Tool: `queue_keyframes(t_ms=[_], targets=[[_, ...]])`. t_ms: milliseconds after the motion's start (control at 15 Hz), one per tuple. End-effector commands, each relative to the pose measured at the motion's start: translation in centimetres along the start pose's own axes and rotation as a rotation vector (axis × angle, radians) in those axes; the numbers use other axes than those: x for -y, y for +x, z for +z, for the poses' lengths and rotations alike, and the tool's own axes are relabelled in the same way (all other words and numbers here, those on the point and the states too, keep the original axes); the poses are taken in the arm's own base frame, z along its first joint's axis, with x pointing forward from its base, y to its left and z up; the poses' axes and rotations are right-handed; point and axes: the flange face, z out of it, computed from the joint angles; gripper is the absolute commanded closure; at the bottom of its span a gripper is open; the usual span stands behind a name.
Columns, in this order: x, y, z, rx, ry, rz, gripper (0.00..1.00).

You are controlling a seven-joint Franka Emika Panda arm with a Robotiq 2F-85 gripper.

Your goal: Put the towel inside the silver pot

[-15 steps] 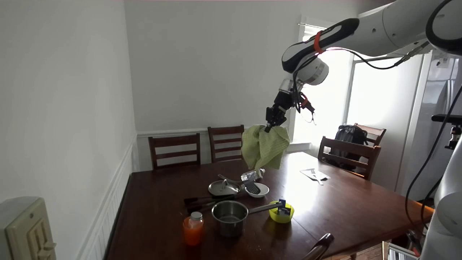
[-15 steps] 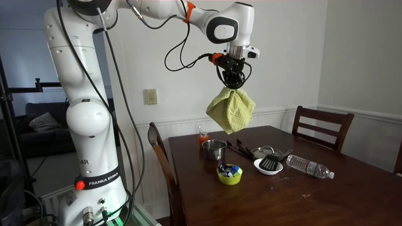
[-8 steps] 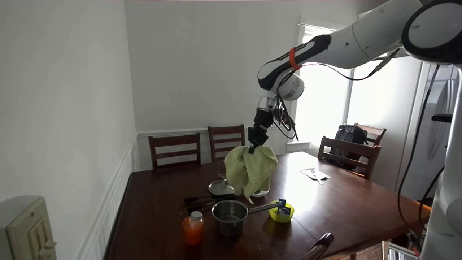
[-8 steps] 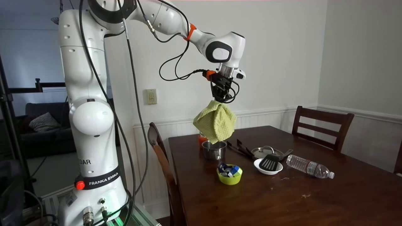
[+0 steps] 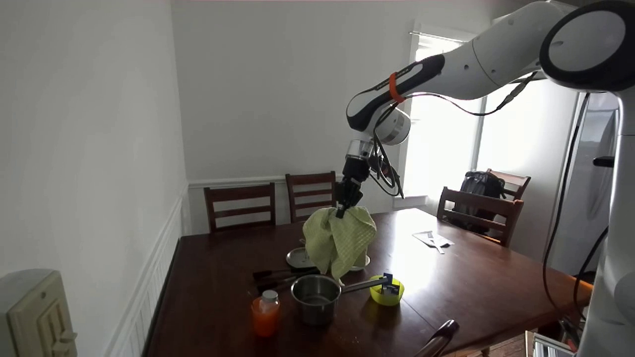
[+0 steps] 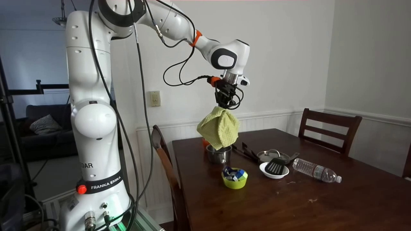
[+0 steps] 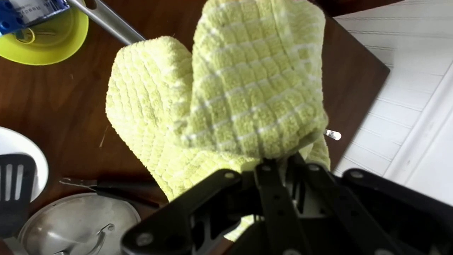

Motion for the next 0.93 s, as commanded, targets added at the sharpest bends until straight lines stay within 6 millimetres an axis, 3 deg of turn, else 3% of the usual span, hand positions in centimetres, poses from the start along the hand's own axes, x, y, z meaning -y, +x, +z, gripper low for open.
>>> queue_keyframes(t_ms=[0,467,667,867], targets=[[1.4,1.9,4.0,-0.011,-0.018,-0.001,0.97],[3.1,4.3,14.3,0.044,-0.098,0.049,0.97],[3.1,4.1,17.5,0.089,-0.14,0.083,0.97],[1.8,4.2,19.6,0.099,-0.198,0.137,0.97]])
